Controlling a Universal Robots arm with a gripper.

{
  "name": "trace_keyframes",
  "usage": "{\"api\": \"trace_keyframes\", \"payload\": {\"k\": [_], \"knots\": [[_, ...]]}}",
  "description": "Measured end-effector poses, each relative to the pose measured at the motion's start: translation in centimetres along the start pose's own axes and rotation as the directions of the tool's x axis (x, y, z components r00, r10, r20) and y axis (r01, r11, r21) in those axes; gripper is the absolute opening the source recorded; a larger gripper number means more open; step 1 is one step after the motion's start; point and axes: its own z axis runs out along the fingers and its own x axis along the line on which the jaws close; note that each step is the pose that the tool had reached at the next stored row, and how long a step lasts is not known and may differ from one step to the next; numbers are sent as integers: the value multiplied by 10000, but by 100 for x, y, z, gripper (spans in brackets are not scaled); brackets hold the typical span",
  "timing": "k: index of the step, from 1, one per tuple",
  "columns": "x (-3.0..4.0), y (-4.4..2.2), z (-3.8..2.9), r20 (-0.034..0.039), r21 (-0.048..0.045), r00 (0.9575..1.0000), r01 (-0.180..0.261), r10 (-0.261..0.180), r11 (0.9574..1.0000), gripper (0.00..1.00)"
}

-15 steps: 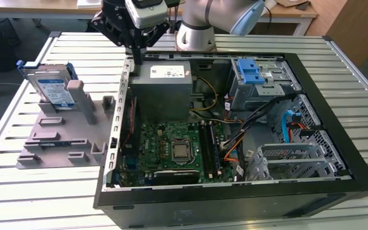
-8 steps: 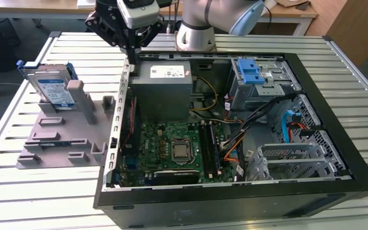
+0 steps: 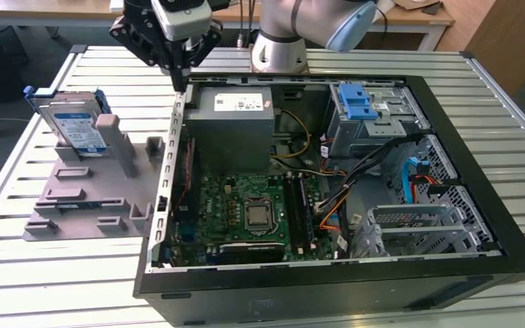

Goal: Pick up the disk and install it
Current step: 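Reach for the disk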

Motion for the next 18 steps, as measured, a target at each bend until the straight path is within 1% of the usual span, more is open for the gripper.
{"api": "trace_keyframes", "payload": {"k": [5,8,10,18], "knots": [[94,47,4,-1,2,10000,-6,6,10000,11],[161,58,6,-1,1,10000,-9,9,10000,11],[190,60,7,-1,1,10000,-8,8,10000,11],[195,59,11,-1,1,10000,-7,7,10000,11]]}}
